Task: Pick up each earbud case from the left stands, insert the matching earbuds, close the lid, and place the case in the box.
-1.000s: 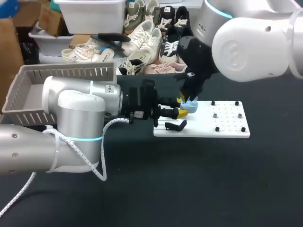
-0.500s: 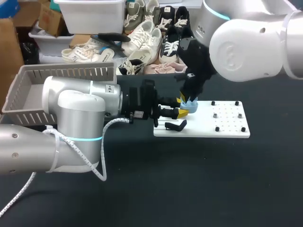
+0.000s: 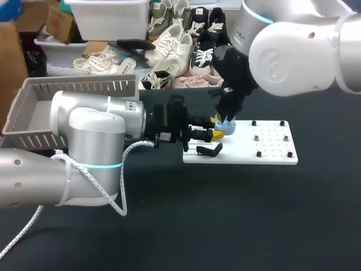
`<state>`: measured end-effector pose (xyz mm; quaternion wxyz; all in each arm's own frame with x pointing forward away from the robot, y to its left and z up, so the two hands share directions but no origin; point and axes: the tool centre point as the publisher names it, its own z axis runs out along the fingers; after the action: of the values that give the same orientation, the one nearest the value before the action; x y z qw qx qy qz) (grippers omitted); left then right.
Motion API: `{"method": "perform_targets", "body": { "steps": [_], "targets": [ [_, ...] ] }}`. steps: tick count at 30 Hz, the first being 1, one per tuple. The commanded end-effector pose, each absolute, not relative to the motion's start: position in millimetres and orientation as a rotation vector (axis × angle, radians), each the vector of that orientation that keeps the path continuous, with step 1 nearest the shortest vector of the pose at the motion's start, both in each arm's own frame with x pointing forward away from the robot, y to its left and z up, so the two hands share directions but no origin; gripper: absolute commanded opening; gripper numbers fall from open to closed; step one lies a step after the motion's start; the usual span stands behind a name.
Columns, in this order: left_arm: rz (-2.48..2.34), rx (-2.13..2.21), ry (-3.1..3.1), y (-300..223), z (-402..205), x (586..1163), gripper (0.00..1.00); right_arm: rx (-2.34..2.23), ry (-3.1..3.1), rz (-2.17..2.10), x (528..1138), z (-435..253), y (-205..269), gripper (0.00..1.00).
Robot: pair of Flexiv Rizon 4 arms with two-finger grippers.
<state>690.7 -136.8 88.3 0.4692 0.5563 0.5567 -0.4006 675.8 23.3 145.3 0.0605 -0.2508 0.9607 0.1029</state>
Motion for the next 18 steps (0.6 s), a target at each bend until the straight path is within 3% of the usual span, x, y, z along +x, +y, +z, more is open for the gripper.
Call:
{"method": "perform_targets", "body": {
  "steps": [1,18],
  "targets": [
    [-0.977,1.358,1.365,-137.2,87.8,689.4,0.0,-0.757,2.91,0.314,676.9,145.3,23.3,0.0],
    [-0.977,1.358,1.365,-137.2,87.8,689.4,0.0,-0.756,2.912,0.318,675.6,143.9,24.4,0.0]
  ]
}}
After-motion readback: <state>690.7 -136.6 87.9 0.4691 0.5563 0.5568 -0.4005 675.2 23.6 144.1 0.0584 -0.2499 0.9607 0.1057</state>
